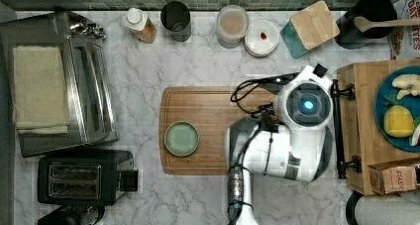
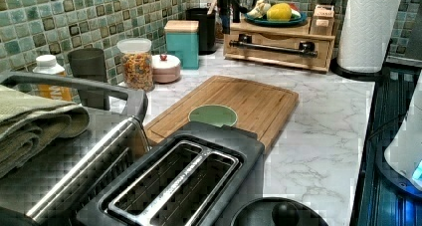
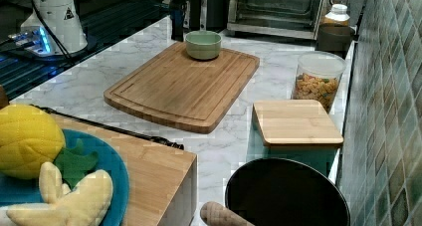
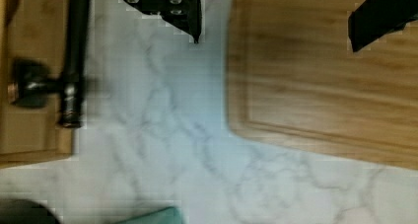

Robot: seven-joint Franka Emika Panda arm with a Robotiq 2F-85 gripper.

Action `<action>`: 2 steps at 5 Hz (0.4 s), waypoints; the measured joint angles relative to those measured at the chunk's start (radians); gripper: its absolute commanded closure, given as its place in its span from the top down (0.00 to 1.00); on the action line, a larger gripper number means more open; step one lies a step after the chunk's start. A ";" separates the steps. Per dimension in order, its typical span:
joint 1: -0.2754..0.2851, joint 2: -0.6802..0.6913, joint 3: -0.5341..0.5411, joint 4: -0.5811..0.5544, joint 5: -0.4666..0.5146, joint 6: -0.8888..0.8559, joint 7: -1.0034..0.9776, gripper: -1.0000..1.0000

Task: Open the drawer.

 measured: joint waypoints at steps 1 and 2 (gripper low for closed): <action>-0.073 -0.004 -0.041 -0.049 -0.030 0.123 -0.036 1.00; -0.141 -0.011 -0.068 -0.090 -0.037 0.130 -0.036 1.00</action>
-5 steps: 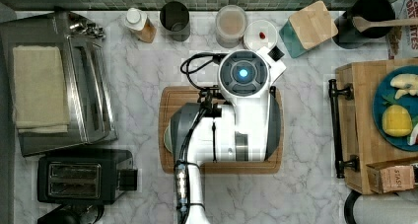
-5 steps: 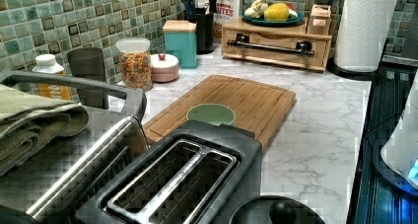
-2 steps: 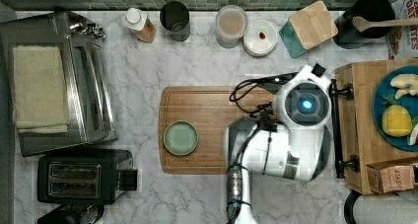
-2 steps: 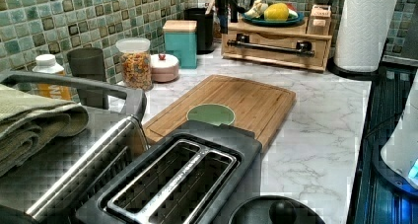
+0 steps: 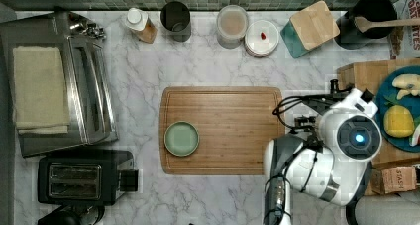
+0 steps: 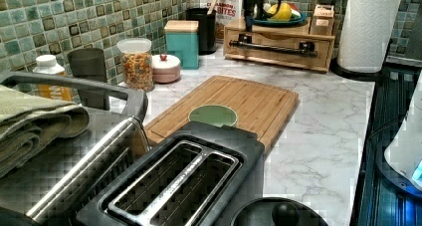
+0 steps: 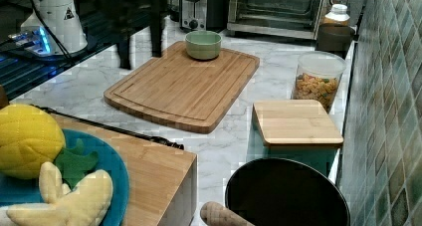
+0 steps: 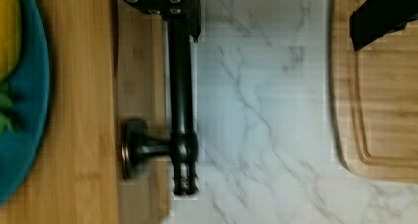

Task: Open the drawer.

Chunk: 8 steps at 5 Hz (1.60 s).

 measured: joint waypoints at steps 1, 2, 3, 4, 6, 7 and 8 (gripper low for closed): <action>-0.038 0.001 -0.021 -0.037 0.000 0.065 0.000 1.00; -0.047 0.015 -0.031 -0.057 0.000 0.218 -0.003 1.00; -0.047 0.051 -0.021 -0.051 0.000 0.263 -0.016 1.00; -0.038 0.102 -0.019 -0.051 -0.009 0.258 -0.037 1.00; -0.031 0.199 -0.043 -0.049 -0.227 0.235 -0.038 1.00; -0.037 0.205 -0.057 -0.031 -0.234 0.239 -0.032 1.00; -0.059 0.216 -0.050 -0.023 -0.172 0.239 -0.044 1.00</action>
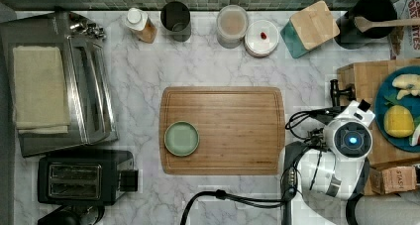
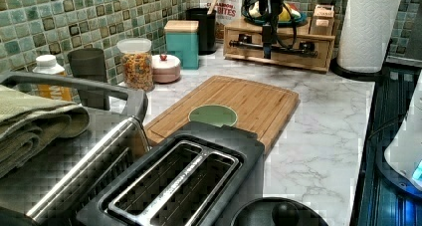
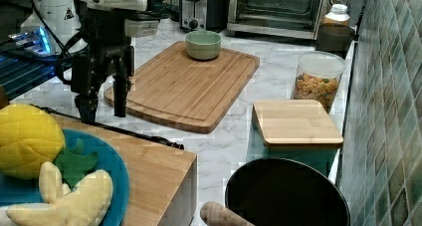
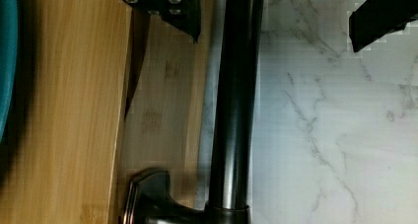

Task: Open the drawer.

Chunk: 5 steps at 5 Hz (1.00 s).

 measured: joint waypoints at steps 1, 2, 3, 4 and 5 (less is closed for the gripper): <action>-0.008 0.027 0.001 0.008 0.083 0.000 0.000 1.00; -0.004 0.063 0.001 0.016 0.106 0.000 0.000 1.00; -0.005 0.077 0.002 0.021 0.108 0.007 0.000 1.00; -0.007 0.084 0.007 0.033 0.125 -0.006 0.000 1.00; -0.010 0.092 0.008 0.037 0.195 0.017 0.000 1.00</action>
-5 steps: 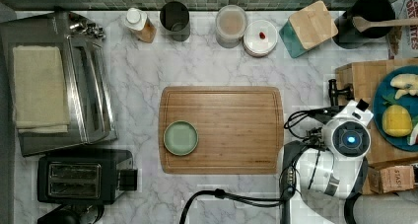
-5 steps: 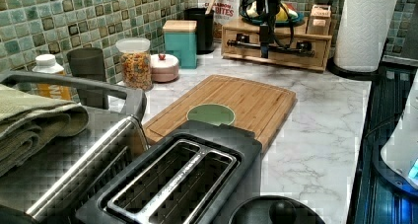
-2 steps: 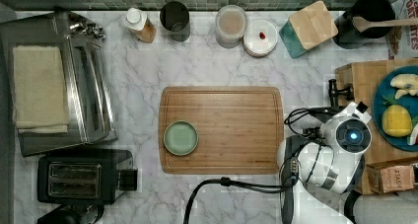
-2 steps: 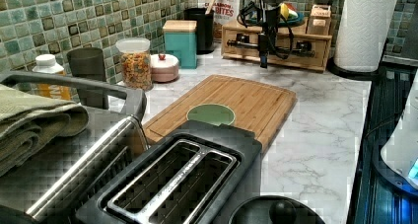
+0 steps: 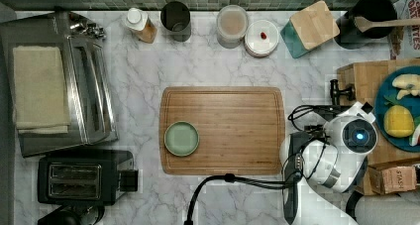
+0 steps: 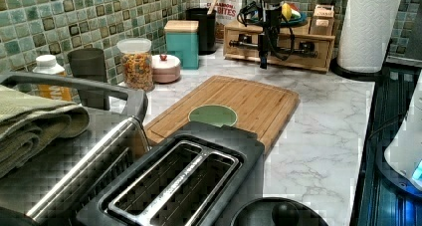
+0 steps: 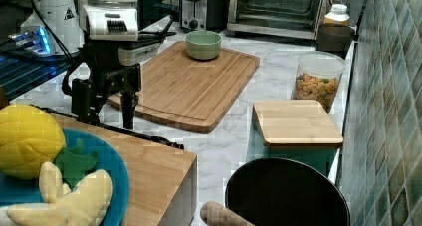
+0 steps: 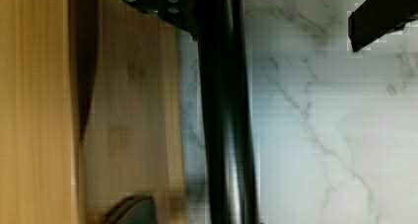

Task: Open the drawer.

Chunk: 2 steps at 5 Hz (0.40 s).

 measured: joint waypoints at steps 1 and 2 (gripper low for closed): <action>0.001 0.000 0.000 0.002 0.020 0.002 0.000 1.00; 0.001 0.000 0.001 0.004 0.020 -0.008 0.000 1.00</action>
